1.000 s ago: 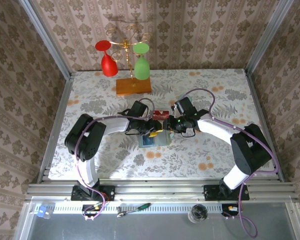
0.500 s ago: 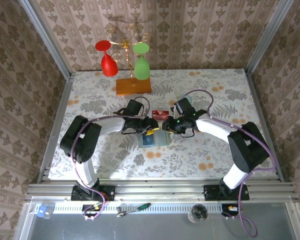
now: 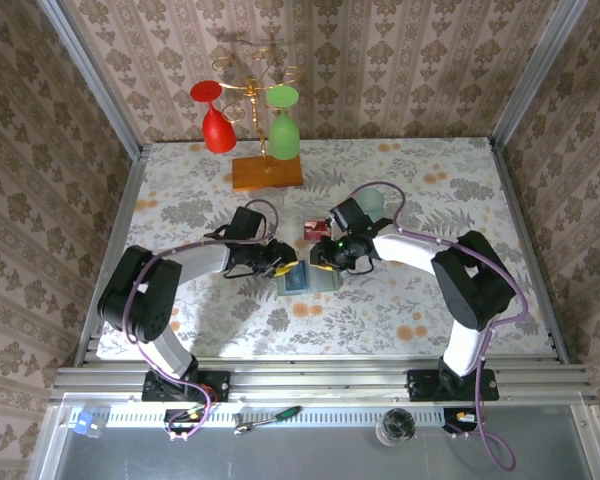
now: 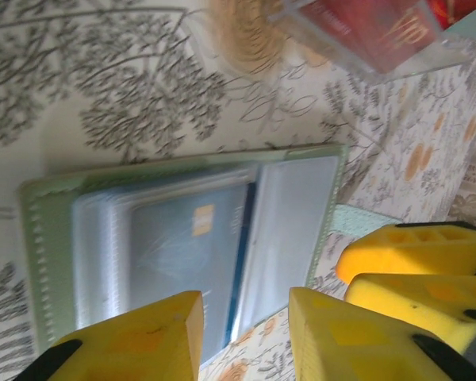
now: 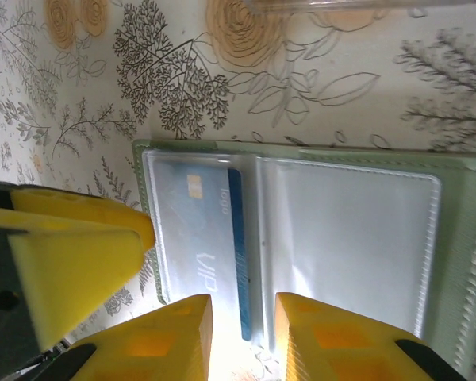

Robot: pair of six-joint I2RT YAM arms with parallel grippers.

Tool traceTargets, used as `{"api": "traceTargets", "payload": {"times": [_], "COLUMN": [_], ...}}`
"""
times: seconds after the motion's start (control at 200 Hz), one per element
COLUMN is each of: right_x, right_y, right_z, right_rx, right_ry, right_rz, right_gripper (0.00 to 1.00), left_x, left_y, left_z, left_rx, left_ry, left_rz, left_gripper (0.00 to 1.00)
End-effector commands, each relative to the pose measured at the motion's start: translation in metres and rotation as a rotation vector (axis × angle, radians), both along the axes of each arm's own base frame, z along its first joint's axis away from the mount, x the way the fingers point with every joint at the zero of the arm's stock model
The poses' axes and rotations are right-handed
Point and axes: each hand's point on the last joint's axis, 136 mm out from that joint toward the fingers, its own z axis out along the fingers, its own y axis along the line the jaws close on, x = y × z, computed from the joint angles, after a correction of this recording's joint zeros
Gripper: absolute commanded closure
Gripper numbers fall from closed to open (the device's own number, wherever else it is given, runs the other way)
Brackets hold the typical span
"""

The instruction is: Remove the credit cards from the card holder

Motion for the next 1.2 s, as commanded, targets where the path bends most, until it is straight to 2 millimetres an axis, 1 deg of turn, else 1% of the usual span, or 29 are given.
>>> {"api": "traceTargets", "payload": {"times": [0.0, 0.115, 0.175, 0.395, 0.595, 0.695, 0.895, 1.195], "right_x": [0.0, -0.002, -0.003, -0.005, -0.005, -0.006, -0.006, -0.006], "right_y": [0.015, 0.022, 0.023, 0.026, 0.03, 0.033, 0.037, 0.039], "right_z": [0.001, -0.003, -0.005, -0.01, -0.012, -0.013, -0.016, -0.022], "right_rx": [0.03, 0.033, 0.032, 0.034, 0.04, 0.045, 0.049, 0.046], "right_ry": [0.015, 0.029, 0.037, 0.054, 0.064, 0.069, 0.078, 0.09], "right_rz": [0.02, 0.036, 0.04, 0.052, 0.061, 0.068, 0.081, 0.092], "right_gripper": [0.73, 0.73, 0.73, 0.73, 0.73, 0.73, 0.74, 0.74], "left_x": [-0.008, -0.012, -0.013, -0.014, -0.017, -0.019, -0.021, -0.021], "left_y": [0.012, 0.016, 0.018, 0.02, 0.025, 0.029, 0.031, 0.031], "left_z": [-0.005, -0.009, -0.01, -0.018, -0.025, -0.028, -0.036, -0.037], "left_rx": [0.031, 0.043, 0.044, 0.059, 0.096, 0.123, 0.134, 0.136], "left_ry": [0.001, 0.003, 0.003, 0.011, 0.025, 0.031, 0.044, 0.049], "left_rz": [-0.001, 0.005, 0.006, 0.001, -0.01, -0.014, -0.017, -0.013], "left_gripper": [0.68, 0.74, 0.76, 0.88, 0.92, 0.96, 0.98, 1.0]}}
